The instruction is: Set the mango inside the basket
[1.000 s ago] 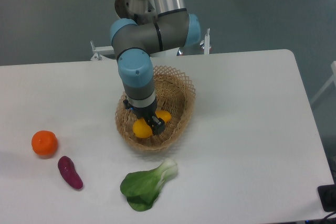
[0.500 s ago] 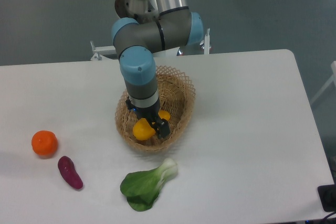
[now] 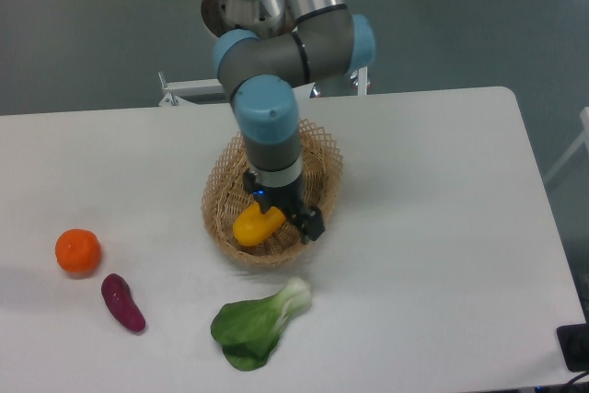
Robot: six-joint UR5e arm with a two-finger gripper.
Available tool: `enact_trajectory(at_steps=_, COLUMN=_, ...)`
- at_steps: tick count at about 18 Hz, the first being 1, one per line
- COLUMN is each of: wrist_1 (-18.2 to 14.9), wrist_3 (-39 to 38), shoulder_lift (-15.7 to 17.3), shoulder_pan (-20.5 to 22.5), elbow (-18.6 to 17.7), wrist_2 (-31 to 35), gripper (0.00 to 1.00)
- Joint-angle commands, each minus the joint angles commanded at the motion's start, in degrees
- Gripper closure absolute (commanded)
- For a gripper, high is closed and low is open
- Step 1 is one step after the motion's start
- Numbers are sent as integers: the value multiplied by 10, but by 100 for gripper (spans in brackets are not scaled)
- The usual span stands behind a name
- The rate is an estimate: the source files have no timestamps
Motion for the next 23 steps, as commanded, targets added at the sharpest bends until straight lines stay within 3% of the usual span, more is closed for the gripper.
enact_trajectory(at_steps=4, wrist_1=-4, wrist_3=19, shoulder_lift=-4, shoulder_pan=29, elbow=27, wrist_2=-6, gripper=0)
enact_trajectory(at_steps=8, wrist_1=2, wrist_3=20, shoulder_lift=-29, shoulder_pan=42, elbow=42, wrist_2=0, gripper=0)
enact_trajectory(at_steps=17, wrist_1=-4, wrist_3=22, shoulder_lift=-74, shoulder_pan=76, elbow=112, wrist_2=-4, gripper=0)
enact_trajectory(at_steps=23, wrist_1=-6, wrist_3=51, shoulder_lift=-89, shoulder_pan=94, elbow=135, wrist_2=-2, gripper=0)
